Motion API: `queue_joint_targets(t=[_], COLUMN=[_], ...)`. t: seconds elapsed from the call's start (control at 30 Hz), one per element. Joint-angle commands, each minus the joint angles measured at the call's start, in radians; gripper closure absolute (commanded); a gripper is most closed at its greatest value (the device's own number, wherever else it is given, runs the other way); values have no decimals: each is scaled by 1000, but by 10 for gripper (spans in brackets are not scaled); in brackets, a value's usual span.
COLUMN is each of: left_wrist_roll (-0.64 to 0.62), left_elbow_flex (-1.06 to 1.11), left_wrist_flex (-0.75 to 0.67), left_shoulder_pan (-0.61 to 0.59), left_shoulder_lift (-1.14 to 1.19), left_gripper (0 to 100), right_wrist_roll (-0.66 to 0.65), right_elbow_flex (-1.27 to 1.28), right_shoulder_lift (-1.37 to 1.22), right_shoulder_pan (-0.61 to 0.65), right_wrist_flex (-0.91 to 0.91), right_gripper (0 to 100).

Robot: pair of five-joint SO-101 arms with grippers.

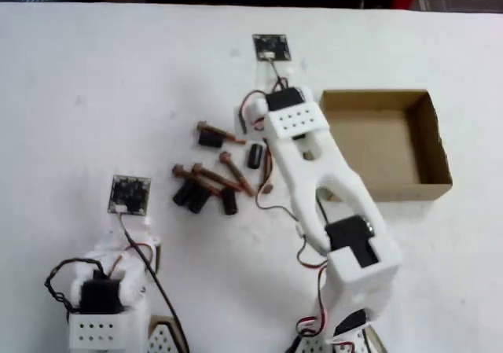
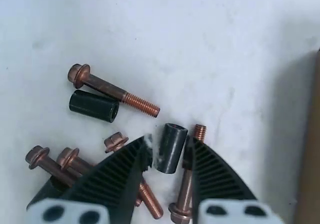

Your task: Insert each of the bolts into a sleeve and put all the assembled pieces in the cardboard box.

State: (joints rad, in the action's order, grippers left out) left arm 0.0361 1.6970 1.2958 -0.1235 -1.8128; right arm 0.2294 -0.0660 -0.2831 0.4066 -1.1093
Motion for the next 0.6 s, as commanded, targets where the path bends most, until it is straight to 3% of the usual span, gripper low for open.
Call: queue_joint_targets(t=[0.0,0.3,0.57], left_wrist_roll=[8,8,8], left_elbow_flex=[-3,-3,-3], left_wrist_flex=[-11,-11,-11], left_shoulder_pan=[1,1,1], left_shoulder_lift=[-7,-7,-7], left_gripper=[976,976,976], right_wrist_roll=[14,15,107], right_elbow_flex=[-77,-160,-262], right_shoulder_lift=[-21,-156,-282], right_shoulder_pan=[19,22,19], right_wrist_flex=[-4,-2,-2], right_gripper=[950,897,896])
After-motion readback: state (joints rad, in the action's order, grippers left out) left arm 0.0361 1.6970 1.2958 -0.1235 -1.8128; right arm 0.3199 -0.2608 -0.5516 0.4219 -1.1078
